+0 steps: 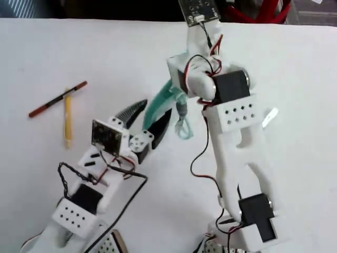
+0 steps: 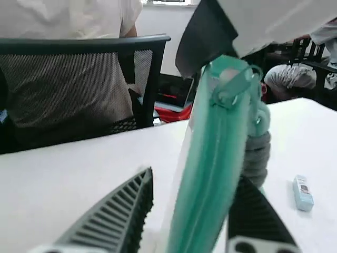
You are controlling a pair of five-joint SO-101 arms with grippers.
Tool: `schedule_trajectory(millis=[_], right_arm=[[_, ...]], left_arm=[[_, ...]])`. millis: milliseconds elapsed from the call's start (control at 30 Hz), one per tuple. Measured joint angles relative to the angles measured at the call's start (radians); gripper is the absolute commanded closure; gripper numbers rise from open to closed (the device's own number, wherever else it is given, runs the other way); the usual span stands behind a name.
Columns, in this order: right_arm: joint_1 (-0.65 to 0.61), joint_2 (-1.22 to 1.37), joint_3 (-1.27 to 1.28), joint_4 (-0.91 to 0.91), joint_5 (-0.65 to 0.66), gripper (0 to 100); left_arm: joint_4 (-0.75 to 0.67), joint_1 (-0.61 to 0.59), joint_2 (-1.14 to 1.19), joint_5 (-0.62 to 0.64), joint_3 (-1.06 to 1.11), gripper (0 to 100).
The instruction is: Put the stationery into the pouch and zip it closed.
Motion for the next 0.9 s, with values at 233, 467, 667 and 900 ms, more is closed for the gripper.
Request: schedule_trajectory(millis=[233, 467, 667, 900], right_arm=[[-0.017, 0.014, -0.028, 0.074, 0.000, 76.5], [0.020, -0.074, -0.028, 0.061, 0.000, 76.5], [0.150, -0.095, -0.028, 0.061, 0.000, 76.5], [0.232, -0.100, 0.011, 0.064, 0.000, 76.5]], left_arm=[[-0.005, -0.029, 0.269, 0.034, -0.133, 78], [0.112, -0.094, 0.423, 0.074, -0.276, 95], [0.238, -0.017, 0.186, -0.048, -0.250, 98], [0.293, -0.224, -0.106, 0.143, -0.218, 98]])
